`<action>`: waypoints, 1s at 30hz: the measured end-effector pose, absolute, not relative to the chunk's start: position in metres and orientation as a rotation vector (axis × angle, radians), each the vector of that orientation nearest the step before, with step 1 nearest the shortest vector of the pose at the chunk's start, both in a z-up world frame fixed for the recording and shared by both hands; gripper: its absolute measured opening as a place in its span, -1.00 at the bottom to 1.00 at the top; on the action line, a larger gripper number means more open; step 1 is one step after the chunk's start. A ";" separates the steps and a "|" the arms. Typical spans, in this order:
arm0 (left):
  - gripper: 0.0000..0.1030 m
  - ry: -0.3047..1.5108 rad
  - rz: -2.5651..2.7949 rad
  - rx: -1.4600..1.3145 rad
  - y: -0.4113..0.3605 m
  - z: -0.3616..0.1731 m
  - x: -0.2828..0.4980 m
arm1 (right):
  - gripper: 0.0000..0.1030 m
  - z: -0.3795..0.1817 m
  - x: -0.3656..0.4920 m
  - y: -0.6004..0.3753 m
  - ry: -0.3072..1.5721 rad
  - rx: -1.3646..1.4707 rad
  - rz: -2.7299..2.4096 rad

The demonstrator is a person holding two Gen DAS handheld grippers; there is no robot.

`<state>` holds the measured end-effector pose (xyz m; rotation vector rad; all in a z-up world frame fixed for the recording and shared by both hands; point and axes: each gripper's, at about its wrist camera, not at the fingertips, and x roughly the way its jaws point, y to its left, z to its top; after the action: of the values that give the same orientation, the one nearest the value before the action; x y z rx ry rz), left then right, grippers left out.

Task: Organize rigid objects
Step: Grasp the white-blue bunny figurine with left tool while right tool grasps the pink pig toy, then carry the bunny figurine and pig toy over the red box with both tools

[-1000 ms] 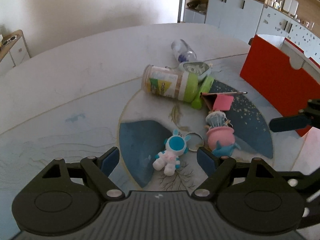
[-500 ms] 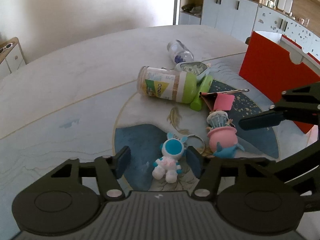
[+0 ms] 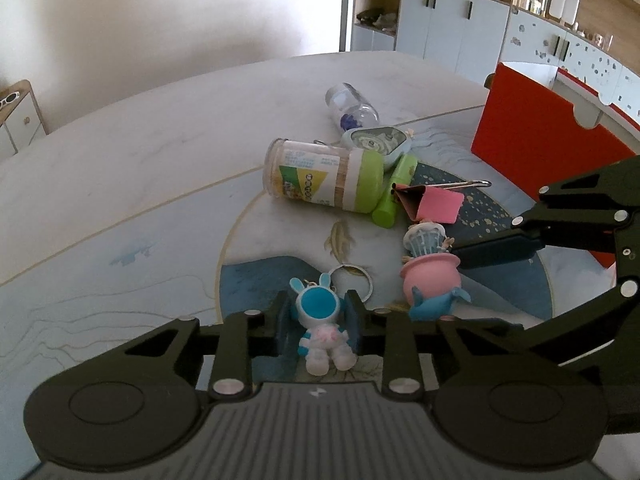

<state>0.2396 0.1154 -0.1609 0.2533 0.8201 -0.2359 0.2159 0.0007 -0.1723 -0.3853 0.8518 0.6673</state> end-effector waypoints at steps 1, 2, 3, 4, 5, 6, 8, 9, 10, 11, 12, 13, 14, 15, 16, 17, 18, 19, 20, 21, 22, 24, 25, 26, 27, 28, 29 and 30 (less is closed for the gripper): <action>-0.45 0.824 -0.235 0.251 0.116 -0.160 0.240 | -0.07 -0.171 0.216 -0.001 0.854 -0.377 0.667; -0.46 0.828 -0.235 0.246 0.116 -0.160 0.240 | -0.07 -0.169 0.215 -0.002 0.855 -0.367 0.667; -0.46 0.834 -0.235 0.240 0.116 -0.160 0.239 | -0.07 -0.167 0.213 -0.005 0.858 -0.352 0.667; -0.46 0.838 -0.235 0.234 0.117 -0.159 0.239 | -0.08 -0.164 0.212 -0.006 0.860 -0.340 0.666; -0.46 0.841 -0.235 0.229 0.117 -0.159 0.238 | -0.08 -0.162 0.211 -0.008 0.861 -0.328 0.666; -0.46 0.844 -0.235 0.221 0.117 -0.157 0.237 | -0.08 -0.159 0.210 -0.010 0.863 -0.313 0.666; -0.46 0.850 -0.238 0.202 0.118 -0.155 0.236 | -0.08 -0.156 0.209 -0.013 0.878 -0.290 0.662; -0.46 0.856 -0.240 0.188 0.118 -0.153 0.235 | -0.08 -0.155 0.208 -0.014 0.883 -0.283 0.657; -0.46 0.858 -0.240 0.180 0.118 -0.152 0.234 | -0.08 -0.153 0.207 -0.015 0.884 -0.277 0.653; -0.46 0.858 -0.241 0.173 0.118 -0.150 0.232 | -0.08 -0.152 0.206 -0.016 0.886 -0.272 0.650; -0.46 0.858 -0.243 0.168 0.118 -0.148 0.231 | -0.08 -0.150 0.205 -0.018 0.890 -0.266 0.646; -0.46 0.859 -0.243 0.163 0.117 -0.146 0.229 | -0.08 -0.149 0.205 -0.019 0.891 -0.257 0.639; -0.46 0.859 -0.244 0.158 0.117 -0.144 0.228 | -0.08 -0.146 0.203 -0.021 0.892 -0.246 0.635; -0.46 0.858 -0.245 0.153 0.117 -0.142 0.226 | -0.08 -0.144 0.202 -0.023 0.895 -0.233 0.634; -0.46 0.858 -0.243 0.149 0.116 -0.140 0.224 | -0.08 -0.140 0.201 -0.026 0.898 -0.218 0.631; -0.46 0.859 -0.242 0.146 0.115 -0.138 0.223 | -0.08 -0.137 0.200 -0.028 0.899 -0.207 0.627; -0.46 0.860 -0.242 0.141 0.114 -0.135 0.221 | -0.08 -0.134 0.198 -0.031 0.897 -0.199 0.624; -0.46 0.858 -0.242 0.138 0.114 -0.132 0.220 | -0.08 -0.130 0.196 -0.034 0.893 -0.187 0.623; -0.46 0.857 -0.243 0.136 0.113 -0.129 0.218 | -0.08 -0.125 0.194 -0.037 0.890 -0.176 0.622; -0.46 0.856 -0.246 0.136 0.111 -0.126 0.216 | -0.08 -0.120 0.193 -0.040 0.885 -0.164 0.621; -0.46 0.855 -0.247 0.136 0.109 -0.123 0.215 | -0.08 -0.115 0.191 -0.044 0.877 -0.153 0.621; -0.46 0.851 -0.256 0.137 0.104 -0.116 0.210 | -0.08 -0.107 0.188 -0.051 0.868 -0.135 0.613; -0.46 0.847 -0.261 0.138 0.102 -0.112 0.209 | -0.08 -0.102 0.188 -0.056 0.863 -0.123 0.608; -0.46 0.846 -0.264 0.141 0.099 -0.109 0.207 | -0.08 -0.097 0.187 -0.060 0.861 -0.111 0.603; -0.46 0.846 -0.267 0.145 0.095 -0.106 0.205 | -0.08 -0.092 0.187 -0.066 0.856 -0.096 0.597; -0.46 0.845 -0.269 0.147 0.092 -0.104 0.204 | -0.08 -0.087 0.186 -0.071 0.849 -0.085 0.592; -0.46 0.844 -0.270 0.148 0.089 -0.100 0.202 | -0.08 -0.083 0.186 -0.077 0.841 -0.075 0.585; -0.46 0.841 -0.276 0.147 0.086 -0.096 0.201 | -0.08 -0.079 0.185 -0.081 0.834 -0.066 0.579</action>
<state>0.2005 0.0858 -0.0963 0.1474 0.8412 -0.2760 0.1852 -0.0810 -0.0789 -0.0659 0.8344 0.5787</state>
